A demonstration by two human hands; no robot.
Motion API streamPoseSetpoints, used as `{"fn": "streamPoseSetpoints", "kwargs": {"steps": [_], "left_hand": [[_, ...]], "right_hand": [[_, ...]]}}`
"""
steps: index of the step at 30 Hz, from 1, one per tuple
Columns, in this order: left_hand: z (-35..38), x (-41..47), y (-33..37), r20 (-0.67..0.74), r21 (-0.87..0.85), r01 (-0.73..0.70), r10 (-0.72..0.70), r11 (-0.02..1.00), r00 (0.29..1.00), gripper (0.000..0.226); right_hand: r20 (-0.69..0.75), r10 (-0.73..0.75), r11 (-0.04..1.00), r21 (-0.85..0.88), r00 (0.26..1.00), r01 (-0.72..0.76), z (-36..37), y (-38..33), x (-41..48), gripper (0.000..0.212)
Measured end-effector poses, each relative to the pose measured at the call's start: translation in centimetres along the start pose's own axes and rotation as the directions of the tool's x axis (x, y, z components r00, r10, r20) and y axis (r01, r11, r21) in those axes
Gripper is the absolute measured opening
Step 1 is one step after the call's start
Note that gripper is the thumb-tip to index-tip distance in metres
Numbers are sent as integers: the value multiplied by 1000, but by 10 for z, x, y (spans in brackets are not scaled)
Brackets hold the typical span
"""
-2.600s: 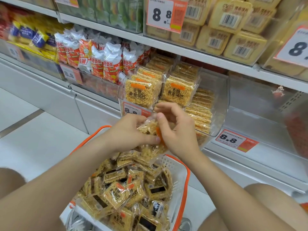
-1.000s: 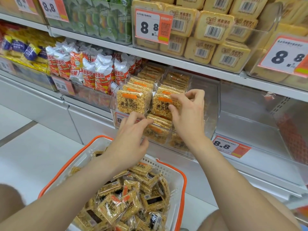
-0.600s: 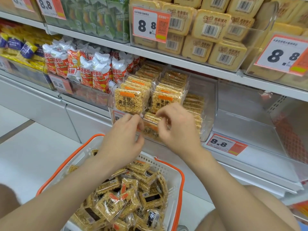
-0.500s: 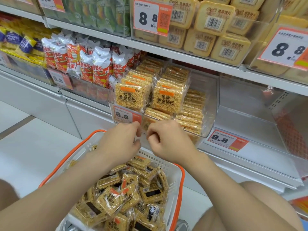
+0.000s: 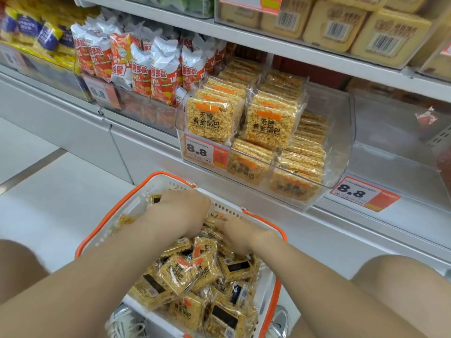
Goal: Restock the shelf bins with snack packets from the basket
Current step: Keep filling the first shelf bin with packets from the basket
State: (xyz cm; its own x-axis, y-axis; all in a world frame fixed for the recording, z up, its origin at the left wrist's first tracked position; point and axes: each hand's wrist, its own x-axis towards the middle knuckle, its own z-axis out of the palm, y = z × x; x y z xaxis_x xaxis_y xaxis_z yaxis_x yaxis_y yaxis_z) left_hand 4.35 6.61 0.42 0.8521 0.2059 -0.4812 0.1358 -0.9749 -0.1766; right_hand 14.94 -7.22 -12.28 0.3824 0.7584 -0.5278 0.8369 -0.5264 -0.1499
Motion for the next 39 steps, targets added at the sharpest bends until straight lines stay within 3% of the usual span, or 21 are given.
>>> {"fn": "streamPoseSetpoints", "kwargs": {"steps": [2, 4, 7, 12, 22, 28, 30, 32, 34, 36, 39], "left_hand": [[1, 0, -1, 66, 0, -19, 19, 1000, 998, 41], [1, -1, -1, 91, 9, -39, 38, 999, 995, 41], [2, -3, -4, 88, -5, -46, 47, 999, 995, 43], [5, -5, -10, 113, -49, -30, 35, 998, 993, 46], [0, -10, -24, 91, -122, -49, 60, 991, 994, 52], [-7, -14, -27, -24, -240, -19, 14, 971, 1000, 29], [-11, -17, -27, -40, -289, 65, -80, 955, 996, 10], [-17, -20, -28, -68, -377, 155, -194, 913, 979, 19], [-25, -27, -30, -71, -540, 238, -325, 807, 943, 34], [-32, -33, -33, -11, -773, 247, -401, 585, 916, 44], [-44, -39, -33, 124, -992, 125, -398, -25, 909, 30]], "right_hand": [[15, 10, 1000, -11, 1000, -9, 11, -6, 6, 90], [6, 3, 999, -55, 1000, -3, 14, -8, 11, 93], [-18, 17, 1000, 13, 1000, -17, 17, -1, 18, 81], [-124, 95, 985, 152, 988, -75, 19, 3, 22, 37], [-305, 161, 984, 122, 939, -130, -14, -7, 6, 37], [-405, 27, 994, 107, 914, 18, -56, -38, -28, 30], [-490, -20, 991, 107, 872, 83, -70, -49, -46, 29], [-605, -46, 983, 115, 795, 144, -85, -55, -65, 28], [-716, -65, 971, 115, 695, 210, -98, -56, -81, 35], [-801, -97, 955, 93, 591, 282, -108, -53, -93, 40], [-865, -163, 941, 8, 475, 338, -117, -49, -102, 38]]}}
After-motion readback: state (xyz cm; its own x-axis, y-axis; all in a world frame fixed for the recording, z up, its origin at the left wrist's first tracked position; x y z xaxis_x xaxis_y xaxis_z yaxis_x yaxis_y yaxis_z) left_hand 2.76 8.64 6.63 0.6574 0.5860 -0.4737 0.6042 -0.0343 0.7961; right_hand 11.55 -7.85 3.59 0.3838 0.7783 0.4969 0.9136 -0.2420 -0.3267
